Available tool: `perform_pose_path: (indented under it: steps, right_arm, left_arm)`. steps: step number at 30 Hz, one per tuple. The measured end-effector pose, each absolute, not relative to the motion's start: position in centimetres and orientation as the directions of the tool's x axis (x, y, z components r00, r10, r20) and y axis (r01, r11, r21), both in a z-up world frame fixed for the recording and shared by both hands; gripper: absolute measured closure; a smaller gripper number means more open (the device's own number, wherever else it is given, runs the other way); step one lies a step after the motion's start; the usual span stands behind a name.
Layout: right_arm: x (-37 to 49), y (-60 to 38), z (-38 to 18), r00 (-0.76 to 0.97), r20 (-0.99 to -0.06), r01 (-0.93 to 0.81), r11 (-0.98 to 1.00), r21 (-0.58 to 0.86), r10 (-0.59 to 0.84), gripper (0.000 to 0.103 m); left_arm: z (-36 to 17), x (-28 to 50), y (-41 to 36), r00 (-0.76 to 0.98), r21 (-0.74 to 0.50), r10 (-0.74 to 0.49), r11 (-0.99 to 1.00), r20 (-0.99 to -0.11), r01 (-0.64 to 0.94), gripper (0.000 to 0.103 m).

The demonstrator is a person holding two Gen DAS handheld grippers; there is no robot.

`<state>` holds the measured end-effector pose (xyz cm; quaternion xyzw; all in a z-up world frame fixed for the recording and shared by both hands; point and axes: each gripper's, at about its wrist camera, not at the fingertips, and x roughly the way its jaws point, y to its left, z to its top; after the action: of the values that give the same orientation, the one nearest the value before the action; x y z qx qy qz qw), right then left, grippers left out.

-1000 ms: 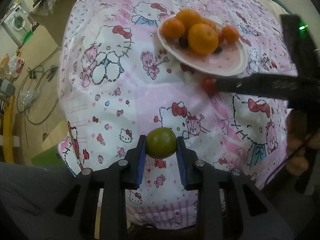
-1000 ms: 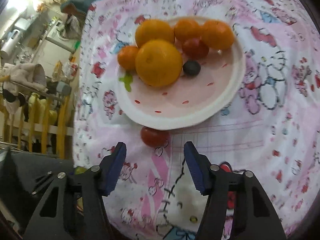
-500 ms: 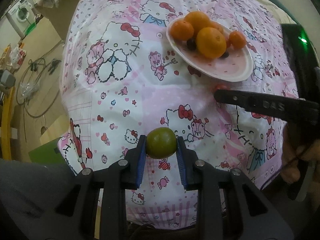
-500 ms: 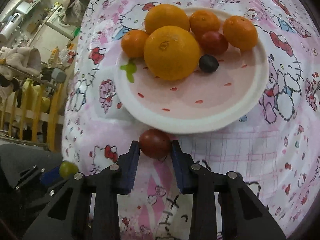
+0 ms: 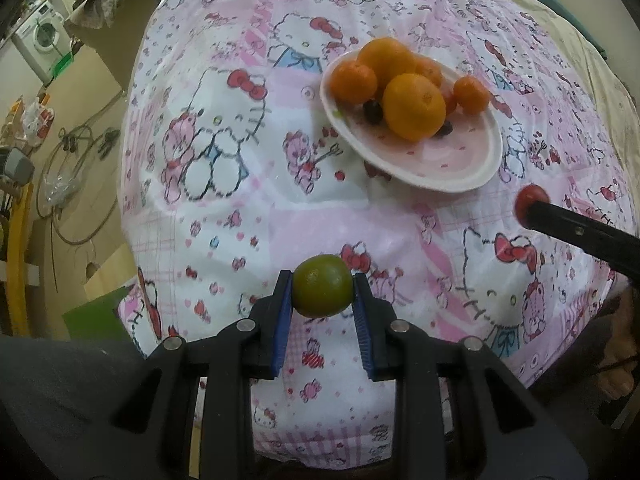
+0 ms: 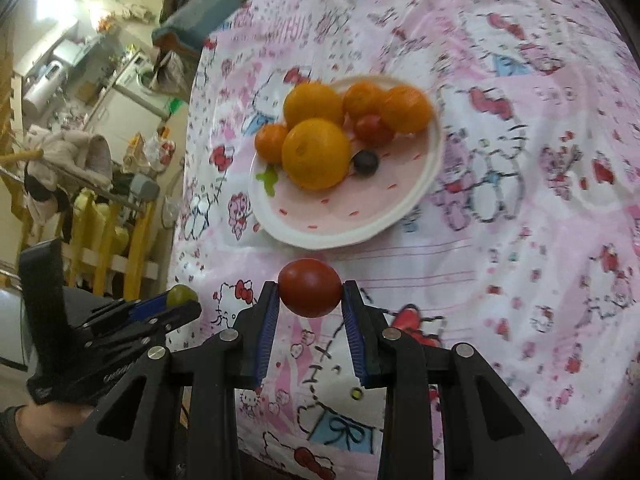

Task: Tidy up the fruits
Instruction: 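Lower the green grape and tomato onto the plate, opening both grippers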

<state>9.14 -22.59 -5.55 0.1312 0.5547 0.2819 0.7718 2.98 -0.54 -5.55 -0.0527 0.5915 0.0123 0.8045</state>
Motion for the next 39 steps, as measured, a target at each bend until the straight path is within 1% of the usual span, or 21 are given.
perform_pose_path:
  steps: [3,5,10,20,29,36,39]
  right_arm:
    - [9.5,-24.1,-5.0,0.253,-0.765,-0.262,0.803,0.535,0.592,0.069]
    - [9.8,-24.9,-4.5,0.287,-0.769,-0.257,0.819,0.513,0.571,0.069]
    - [10.9,-26.3,-3.5,0.322,-0.749,-0.242,0.815,0.526,0.579,0.069]
    - [14.1,-27.1,-2.6,0.34,-0.751,-0.24,0.824,0.513,0.567,0.069]
    - [17.4,-26.2,-4.0,0.295,-0.765,-0.223,0.82,0.527,0.572,0.069]
    - [19.6,-24.8,-6.9,0.189,-0.773,-0.182,0.796,0.578,0.605,0.069]
    - [20.0,-23.6,-7.9,0.157,-0.79,-0.188,0.804,0.565,0.592,0.069]
  left_arm:
    - [-5.0,4.1,-1.1,0.308,-0.061,-0.038,0.996,-0.951,-0.066,0.078]
    - [-4.5,5.0,-1.6,0.317,-0.05,-0.032,0.998,-0.948,-0.049,0.078]
    - [-3.2,7.3,-2.6,0.345,-0.02,-0.017,1.0,-0.938,-0.005,0.078]
    - [-2.0,11.8,-4.0,0.387,0.006,-0.012,0.999,-0.922,0.045,0.078]
    - [-4.4,14.5,-5.0,0.344,-0.002,-0.026,0.998,-0.939,0.07,0.078]
    - [-7.1,15.3,-5.4,0.285,-0.094,-0.113,0.992,-0.952,0.08,0.078]
    - [-8.1,15.4,-5.8,0.253,-0.11,-0.128,0.99,-0.959,0.085,0.078]
